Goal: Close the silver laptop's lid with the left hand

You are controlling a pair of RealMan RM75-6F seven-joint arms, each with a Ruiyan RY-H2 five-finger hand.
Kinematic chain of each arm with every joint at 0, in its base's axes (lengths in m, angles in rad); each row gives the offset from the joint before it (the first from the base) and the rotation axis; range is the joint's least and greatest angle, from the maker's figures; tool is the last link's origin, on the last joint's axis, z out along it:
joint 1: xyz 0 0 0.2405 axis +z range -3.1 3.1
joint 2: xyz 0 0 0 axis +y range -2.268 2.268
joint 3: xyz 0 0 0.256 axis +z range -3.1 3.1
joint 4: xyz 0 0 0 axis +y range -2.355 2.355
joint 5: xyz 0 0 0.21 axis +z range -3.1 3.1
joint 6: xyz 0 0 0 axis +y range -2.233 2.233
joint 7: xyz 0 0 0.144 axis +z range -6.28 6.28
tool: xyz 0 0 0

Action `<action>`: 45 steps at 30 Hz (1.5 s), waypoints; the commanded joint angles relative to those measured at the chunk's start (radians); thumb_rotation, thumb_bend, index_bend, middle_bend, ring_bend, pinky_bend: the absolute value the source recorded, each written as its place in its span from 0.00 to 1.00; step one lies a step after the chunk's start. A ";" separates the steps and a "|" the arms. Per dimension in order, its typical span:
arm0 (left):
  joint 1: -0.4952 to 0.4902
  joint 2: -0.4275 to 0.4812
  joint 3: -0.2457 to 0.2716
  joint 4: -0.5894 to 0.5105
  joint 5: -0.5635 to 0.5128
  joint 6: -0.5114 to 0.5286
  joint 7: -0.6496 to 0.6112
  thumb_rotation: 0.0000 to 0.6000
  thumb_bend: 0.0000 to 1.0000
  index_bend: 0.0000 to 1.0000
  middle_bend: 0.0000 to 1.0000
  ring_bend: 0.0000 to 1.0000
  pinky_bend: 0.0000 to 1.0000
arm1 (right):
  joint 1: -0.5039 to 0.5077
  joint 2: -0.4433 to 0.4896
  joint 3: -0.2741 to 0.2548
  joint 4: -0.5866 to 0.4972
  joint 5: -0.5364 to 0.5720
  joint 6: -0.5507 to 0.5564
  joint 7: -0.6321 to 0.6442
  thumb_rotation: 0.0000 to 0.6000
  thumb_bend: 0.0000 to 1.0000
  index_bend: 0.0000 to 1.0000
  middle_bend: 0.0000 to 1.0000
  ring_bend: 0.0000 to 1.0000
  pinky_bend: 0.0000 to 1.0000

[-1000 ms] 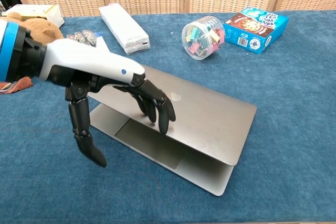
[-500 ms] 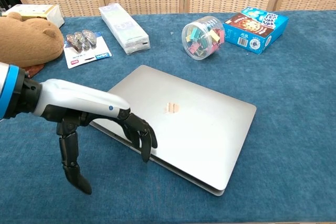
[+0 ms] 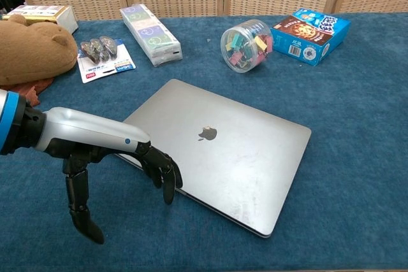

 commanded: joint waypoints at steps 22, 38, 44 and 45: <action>0.351 0.256 -0.091 -0.167 -0.030 0.725 0.392 1.00 0.12 0.27 0.17 0.17 0.18 | 0.046 -0.003 0.016 -0.019 -0.043 -0.014 -0.015 1.00 0.19 0.01 0.00 0.00 0.00; 0.783 0.145 0.047 -0.082 0.133 1.195 0.207 1.00 0.12 0.23 0.13 0.14 0.18 | 0.118 -0.014 0.013 -0.078 -0.090 -0.064 -0.112 1.00 0.19 0.01 0.00 0.00 0.00; 0.856 0.095 0.054 -0.038 0.163 1.267 0.198 1.00 0.12 0.23 0.13 0.13 0.18 | 0.116 -0.013 0.011 -0.087 -0.093 -0.051 -0.123 1.00 0.19 0.01 0.00 0.00 0.00; 0.869 0.088 0.055 -0.032 0.166 1.280 0.192 1.00 0.12 0.23 0.13 0.13 0.18 | 0.115 -0.012 0.010 -0.088 -0.093 -0.048 -0.124 1.00 0.19 0.01 0.00 0.00 0.00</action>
